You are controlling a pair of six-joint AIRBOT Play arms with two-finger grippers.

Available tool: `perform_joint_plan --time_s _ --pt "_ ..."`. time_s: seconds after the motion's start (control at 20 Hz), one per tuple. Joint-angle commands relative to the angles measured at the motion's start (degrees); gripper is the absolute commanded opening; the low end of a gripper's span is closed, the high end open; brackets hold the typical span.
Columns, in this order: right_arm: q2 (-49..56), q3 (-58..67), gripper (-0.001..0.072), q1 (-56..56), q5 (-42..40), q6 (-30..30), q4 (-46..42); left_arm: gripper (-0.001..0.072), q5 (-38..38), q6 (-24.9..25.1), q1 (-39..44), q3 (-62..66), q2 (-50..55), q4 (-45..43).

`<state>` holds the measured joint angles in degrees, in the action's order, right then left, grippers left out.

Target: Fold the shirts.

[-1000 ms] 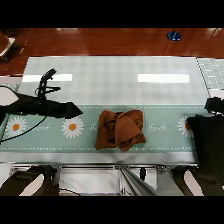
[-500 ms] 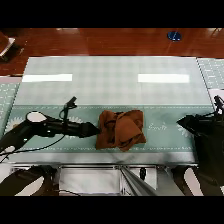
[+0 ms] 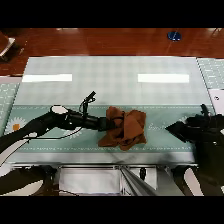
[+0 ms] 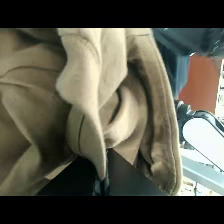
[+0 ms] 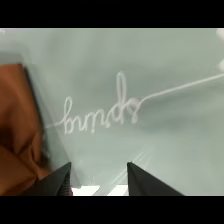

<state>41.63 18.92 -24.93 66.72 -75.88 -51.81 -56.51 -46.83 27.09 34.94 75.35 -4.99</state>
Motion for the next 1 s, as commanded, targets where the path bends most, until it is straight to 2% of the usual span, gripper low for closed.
perform_joint_plan --time_s 0.0,0.15,0.55,0.6,0.7,0.85,0.95 --pt "1.4 -1.7 0.041 7.8 0.4 -0.3 2.2 0.0027 -1.1 1.2 0.2 1.6 1.0 0.7" --pt "6.5 -1.7 0.041 16.6 -3.3 -2.5 3.7 0.0027 -1.9 1.2 0.2 1.6 1.0 0.5" --pt "20.5 -0.6 0.0402 35.1 -14.9 -2.4 12.2 0.0027 -2.2 1.2 0.2 1.6 1.0 0.5" --pt "21.7 0.3 0.031 36.3 -15.6 -2.2 12.5 0.0027 -2.2 1.2 0.2 1.6 1.0 0.5" --pt "22.7 3.5 0.0015 37.4 -14.8 0.3 12.5 0.0027 -2.5 1.2 -0.6 1.7 0.8 0.6" --pt "22.4 13.4 0.0017 37.1 -7.3 1.6 7.8 0.0027 -7.6 1.1 -7.3 5.2 -1.3 0.6" --pt "20.7 24.0 0.0017 37.1 -4.5 -3.7 -0.9 0.0027 -9.9 -0.4 -13.8 10.0 -4.3 0.6"
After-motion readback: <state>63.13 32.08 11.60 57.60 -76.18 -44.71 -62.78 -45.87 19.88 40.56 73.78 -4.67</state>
